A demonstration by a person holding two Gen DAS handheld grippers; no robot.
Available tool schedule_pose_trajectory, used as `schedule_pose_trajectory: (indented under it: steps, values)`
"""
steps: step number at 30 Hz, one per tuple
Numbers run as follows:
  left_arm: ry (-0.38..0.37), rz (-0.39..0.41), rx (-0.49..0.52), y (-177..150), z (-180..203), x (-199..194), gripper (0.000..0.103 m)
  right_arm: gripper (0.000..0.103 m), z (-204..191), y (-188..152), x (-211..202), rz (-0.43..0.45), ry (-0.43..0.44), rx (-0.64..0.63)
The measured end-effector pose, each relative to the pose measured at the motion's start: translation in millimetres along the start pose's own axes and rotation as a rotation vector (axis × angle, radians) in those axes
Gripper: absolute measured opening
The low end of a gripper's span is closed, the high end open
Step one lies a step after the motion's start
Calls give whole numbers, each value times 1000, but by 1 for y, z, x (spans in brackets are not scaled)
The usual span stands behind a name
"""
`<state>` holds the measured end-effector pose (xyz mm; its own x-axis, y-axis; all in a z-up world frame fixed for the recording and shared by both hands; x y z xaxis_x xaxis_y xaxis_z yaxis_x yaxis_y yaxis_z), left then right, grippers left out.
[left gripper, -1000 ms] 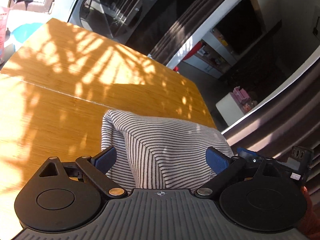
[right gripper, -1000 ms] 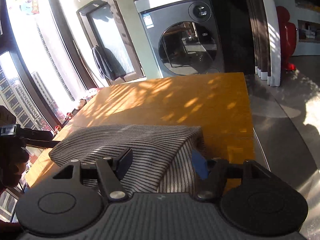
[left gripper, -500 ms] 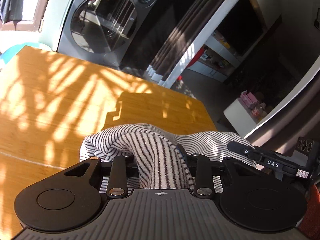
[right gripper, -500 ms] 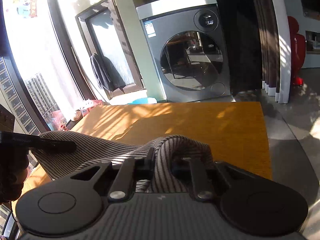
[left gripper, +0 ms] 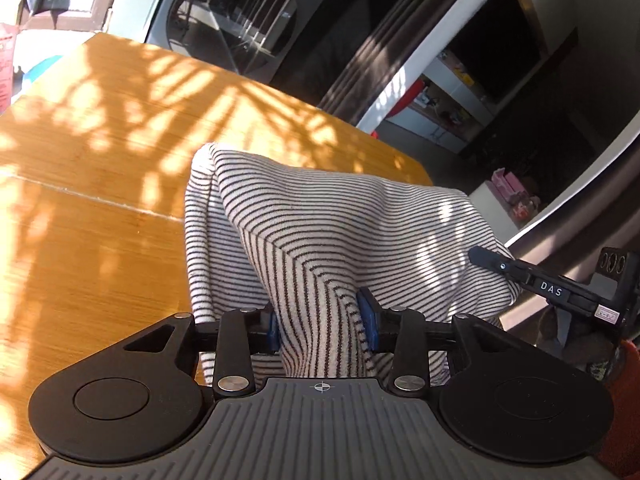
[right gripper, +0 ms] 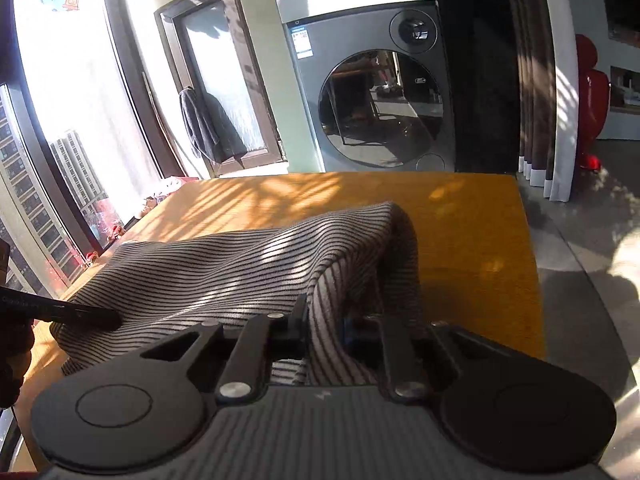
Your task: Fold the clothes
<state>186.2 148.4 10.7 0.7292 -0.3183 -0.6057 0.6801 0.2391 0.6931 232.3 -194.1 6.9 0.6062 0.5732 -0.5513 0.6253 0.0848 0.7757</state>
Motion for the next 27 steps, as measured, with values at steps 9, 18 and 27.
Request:
schedule_pose_trajectory:
  steps: [9,18,27]
  values:
    - [-6,106,52,-11,19,-28,84,66,-17,-1,-27,87,-92,-76]
    - [-58,1,63,-49,49,37,96,95,-32,-7,7,131,149,125]
    - [21,67,236,-46,50,48,99,95,-27,-48,11,167,193,256]
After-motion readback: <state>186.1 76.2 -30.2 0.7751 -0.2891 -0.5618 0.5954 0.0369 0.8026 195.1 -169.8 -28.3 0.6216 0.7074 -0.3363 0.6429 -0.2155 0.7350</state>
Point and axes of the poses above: each gripper's, at about its wrist camera, not at the fingertips, and x roughly the way its jaws point, z to its right, y to its top, the point moved 2 cm from there along x, roughly the way its jaws point, and after that the axes turned 7 degrees about y, right-handed, at the moved point
